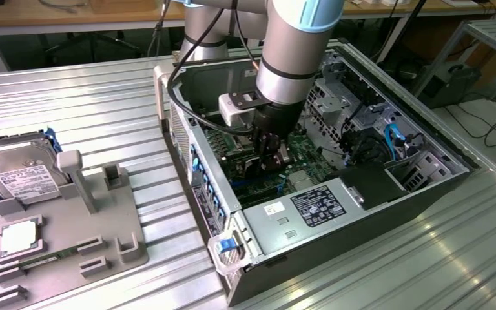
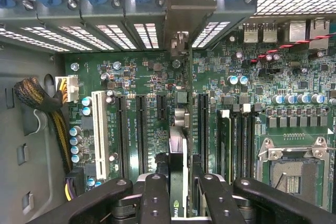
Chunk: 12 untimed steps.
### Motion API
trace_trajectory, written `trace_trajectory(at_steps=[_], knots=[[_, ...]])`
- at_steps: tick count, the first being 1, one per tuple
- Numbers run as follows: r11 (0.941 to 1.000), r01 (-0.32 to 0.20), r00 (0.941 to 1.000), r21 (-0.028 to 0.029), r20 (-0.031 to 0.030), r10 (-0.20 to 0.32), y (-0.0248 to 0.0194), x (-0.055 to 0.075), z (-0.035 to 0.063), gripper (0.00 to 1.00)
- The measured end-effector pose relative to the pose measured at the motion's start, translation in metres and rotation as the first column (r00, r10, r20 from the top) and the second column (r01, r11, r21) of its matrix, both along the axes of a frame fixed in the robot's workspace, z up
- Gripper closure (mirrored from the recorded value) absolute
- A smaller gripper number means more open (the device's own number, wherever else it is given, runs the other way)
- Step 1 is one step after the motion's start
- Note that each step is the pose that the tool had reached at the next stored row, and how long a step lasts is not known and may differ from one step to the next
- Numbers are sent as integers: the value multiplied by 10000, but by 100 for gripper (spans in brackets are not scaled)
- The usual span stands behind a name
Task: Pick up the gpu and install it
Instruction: 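Insert the gpu into the slot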
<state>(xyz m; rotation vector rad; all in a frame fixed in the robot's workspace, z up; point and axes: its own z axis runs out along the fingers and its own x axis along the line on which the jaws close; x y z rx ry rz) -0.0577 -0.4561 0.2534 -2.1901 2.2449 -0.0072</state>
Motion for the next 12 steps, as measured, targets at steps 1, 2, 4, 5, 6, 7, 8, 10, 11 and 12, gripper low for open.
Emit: trace_trajectory(at_steps=[1,2,4,5,6,7,8,10,11,12], knots=[[10000,-8,10000,1,1,8,1,0,0,73],[10000,-9,10000,1,2,9,1,0,0,73],[10000,-8,10000,-1,14,8,1,0,3,73],[10000,-8,10000,-12,23,8,2,0,5,73],[10000,-9,10000,-15,31,9,2,0,5,73],[10000,-11,10000,-19,38,11,2,0,6,73],[10000,-31,10000,-20,43,31,3,0,6,73],[10000,-85,10000,-20,43,85,3,0,6,73],[9999,-101,9999,-20,43,101,3,0,6,73],[9999,-123,9999,-20,43,123,4,0,6,73]])
